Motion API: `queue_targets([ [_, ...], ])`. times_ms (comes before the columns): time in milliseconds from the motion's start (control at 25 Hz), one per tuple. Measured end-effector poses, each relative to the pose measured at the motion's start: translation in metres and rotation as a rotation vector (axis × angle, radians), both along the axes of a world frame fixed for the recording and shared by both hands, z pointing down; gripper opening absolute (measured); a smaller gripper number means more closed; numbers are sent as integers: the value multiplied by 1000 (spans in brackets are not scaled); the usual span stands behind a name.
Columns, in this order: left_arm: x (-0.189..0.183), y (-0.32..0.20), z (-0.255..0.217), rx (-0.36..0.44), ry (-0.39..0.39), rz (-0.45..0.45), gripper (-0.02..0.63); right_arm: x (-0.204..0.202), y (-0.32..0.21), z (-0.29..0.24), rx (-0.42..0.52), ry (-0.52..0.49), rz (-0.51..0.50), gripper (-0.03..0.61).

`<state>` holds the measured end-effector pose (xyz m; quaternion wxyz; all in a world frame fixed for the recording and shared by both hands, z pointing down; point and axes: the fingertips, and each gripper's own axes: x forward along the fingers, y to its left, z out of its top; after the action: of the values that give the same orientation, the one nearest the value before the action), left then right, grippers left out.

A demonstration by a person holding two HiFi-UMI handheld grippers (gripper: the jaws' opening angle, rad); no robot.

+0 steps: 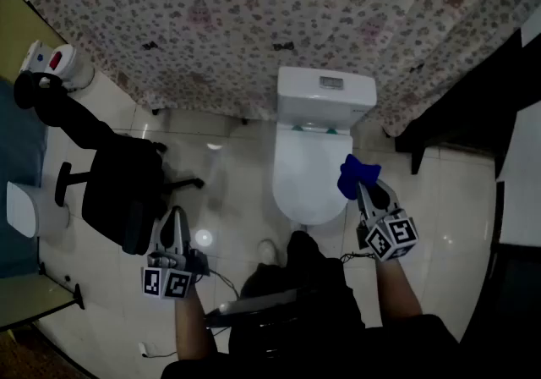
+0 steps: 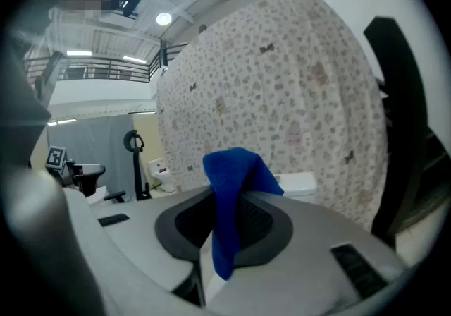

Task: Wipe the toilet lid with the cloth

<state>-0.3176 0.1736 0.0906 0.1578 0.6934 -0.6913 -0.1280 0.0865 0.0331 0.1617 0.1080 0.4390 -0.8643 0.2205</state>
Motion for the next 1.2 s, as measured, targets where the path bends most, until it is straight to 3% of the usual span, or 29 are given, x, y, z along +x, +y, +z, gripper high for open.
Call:
queue_targets([
  [200, 39, -72, 79, -54, 76, 60, -11, -83, -88, 109, -72, -10, -187, 55],
  [400, 64, -112, 176, -156, 121, 94, -11, -180, -112, 247, -227, 2, -361, 55],
  [520, 78, -132, 228, -183, 116, 115, -11, -225, -123, 315, -326, -47, -406, 55],
  [600, 91, -134, 259, -213, 158, 129, -9, -239, -135, 354, -402, -86, -392, 55],
  [760, 108, -129, 306, -278, 178, 151, -11, -239, -169, 417, -526, -98, -341, 55],
  [920, 121, -122, 329, -344, 182, 187, -9, -203, -199, 456, -606, -32, -239, 55],
  [1040, 125, -130, 334, -361, 186, 189, -11, -170, -211, 467, -589, 63, -207, 55],
  [1200, 143, -139, 344, -384, 193, 243, -11, -136, -214, 470, -501, 158, -256, 55],
])
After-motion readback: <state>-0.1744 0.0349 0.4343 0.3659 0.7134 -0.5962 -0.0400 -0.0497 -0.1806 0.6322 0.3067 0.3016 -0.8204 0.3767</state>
